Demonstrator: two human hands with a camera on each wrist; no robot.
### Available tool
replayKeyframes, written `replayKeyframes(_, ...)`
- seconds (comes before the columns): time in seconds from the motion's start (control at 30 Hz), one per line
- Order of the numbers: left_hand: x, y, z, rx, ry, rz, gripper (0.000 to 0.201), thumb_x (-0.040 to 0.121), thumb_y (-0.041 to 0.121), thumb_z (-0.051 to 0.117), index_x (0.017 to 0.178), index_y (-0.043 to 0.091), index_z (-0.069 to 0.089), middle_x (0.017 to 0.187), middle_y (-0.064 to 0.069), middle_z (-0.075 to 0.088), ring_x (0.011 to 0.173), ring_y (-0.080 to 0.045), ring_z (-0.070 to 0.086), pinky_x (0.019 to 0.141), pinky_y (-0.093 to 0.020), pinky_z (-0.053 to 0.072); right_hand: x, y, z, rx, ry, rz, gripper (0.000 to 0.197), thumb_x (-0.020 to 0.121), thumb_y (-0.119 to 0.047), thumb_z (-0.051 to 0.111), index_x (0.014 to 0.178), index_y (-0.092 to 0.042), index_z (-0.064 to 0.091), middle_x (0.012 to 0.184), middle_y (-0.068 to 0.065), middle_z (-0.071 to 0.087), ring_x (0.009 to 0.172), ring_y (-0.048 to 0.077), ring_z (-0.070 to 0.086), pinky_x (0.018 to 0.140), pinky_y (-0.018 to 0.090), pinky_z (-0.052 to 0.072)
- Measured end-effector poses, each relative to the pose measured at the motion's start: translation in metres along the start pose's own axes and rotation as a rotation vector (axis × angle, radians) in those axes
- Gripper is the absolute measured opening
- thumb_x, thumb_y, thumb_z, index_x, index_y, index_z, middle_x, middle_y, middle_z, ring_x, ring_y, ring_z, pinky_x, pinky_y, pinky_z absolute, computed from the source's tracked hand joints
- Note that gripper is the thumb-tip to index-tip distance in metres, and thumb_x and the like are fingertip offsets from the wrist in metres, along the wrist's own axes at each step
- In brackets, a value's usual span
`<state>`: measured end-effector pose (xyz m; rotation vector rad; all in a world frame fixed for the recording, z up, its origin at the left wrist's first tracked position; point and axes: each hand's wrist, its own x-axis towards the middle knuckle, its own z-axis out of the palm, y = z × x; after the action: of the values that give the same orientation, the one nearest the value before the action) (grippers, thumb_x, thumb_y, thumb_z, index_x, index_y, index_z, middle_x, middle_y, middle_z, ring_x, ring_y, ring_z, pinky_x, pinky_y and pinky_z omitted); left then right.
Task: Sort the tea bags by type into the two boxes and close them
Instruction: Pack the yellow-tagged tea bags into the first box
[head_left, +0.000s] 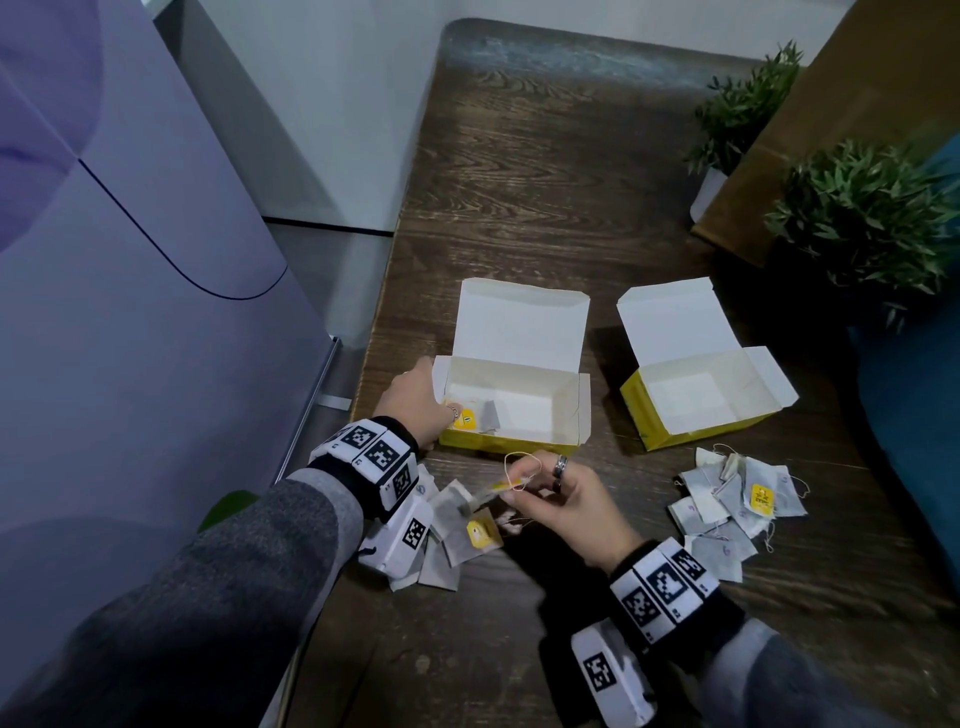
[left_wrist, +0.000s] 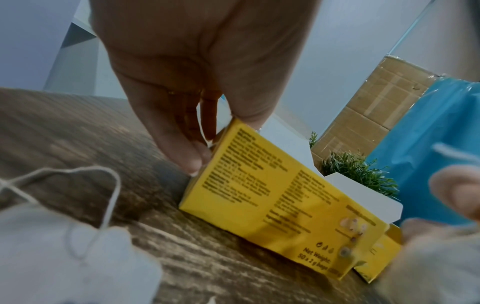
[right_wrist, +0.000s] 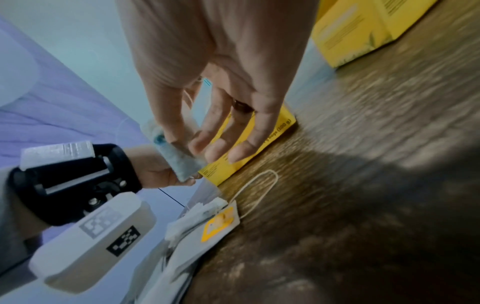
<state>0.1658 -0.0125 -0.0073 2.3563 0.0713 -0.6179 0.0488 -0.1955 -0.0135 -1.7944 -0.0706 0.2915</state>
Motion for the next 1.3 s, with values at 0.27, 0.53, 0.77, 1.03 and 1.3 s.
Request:
replayKeyframes(0.27, -0.001, 0.0, 0.0, 0.012, 0.012, 0.002, 0.043, 0.08, 0.022, 0.066, 0.117, 0.016, 0.044, 0.113, -0.011, 0.06, 0.09, -0.032, 0.064, 0.076, -0.042, 0.056, -0.006, 0.004, -0.001, -0.131, 0.03, 0.009, 0.028, 0.084, -0.012, 0.067, 0.076, -0.039, 0.069, 0.057, -0.006, 0.061, 0.056, 0.0, 0.052, 0.061, 0.015, 0.043)
replayKeyframes(0.53, -0.001, 0.002, 0.0, 0.008, 0.012, -0.007, 0.041, 0.08, 0.022, 0.065, 0.115, 0.016, 0.045, 0.112, -0.01, 0.058, 0.091, -0.032, 0.063, 0.075, -0.044, 0.057, -0.006, 0.012, 0.0, 0.032, -0.157, 0.203, 0.017, 0.09, -0.01, 0.058, 0.082, -0.024, 0.065, 0.072, -0.004, 0.067, 0.066, 0.006, 0.061, 0.066, 0.018, 0.048)
replayKeyframes(0.77, -0.002, 0.002, 0.0, 0.009, 0.01, -0.006, 0.043, 0.079, 0.023, 0.065, 0.116, 0.015, 0.044, 0.111, -0.01, 0.058, 0.087, -0.031, 0.063, 0.07, -0.044, 0.059, -0.001, 0.025, 0.001, -0.13, -0.121, 0.167, 0.033, 0.07, -0.018, 0.078, 0.086, -0.033, 0.053, 0.074, -0.005, 0.065, 0.072, 0.014, 0.062, 0.072, 0.035, 0.049)
replayKeyframes(1.03, -0.003, 0.002, -0.001, 0.014, 0.002, -0.007, 0.043, 0.081, 0.022, 0.064, 0.118, 0.015, 0.043, 0.106, -0.008, 0.059, 0.075, -0.03, 0.066, 0.062, -0.044, 0.059, 0.007, 0.011, 0.011, -0.168, -0.426, 0.35, 0.009, 0.084, -0.013, 0.067, 0.086, -0.011, 0.059, 0.065, -0.011, 0.063, 0.054, -0.006, 0.055, 0.057, 0.011, 0.042)
replayKeyframes(1.3, -0.002, 0.002, -0.001, 0.03, -0.002, 0.005, 0.046, 0.081, 0.023, 0.064, 0.121, 0.016, 0.043, 0.111, -0.008, 0.059, 0.081, -0.029, 0.065, 0.066, -0.042, 0.059, 0.007, 0.006, 0.007, -0.228, -0.508, 0.394, 0.027, 0.081, -0.033, 0.07, 0.081, -0.007, 0.062, 0.088, 0.007, 0.054, 0.077, 0.014, 0.052, 0.072, 0.029, 0.041)
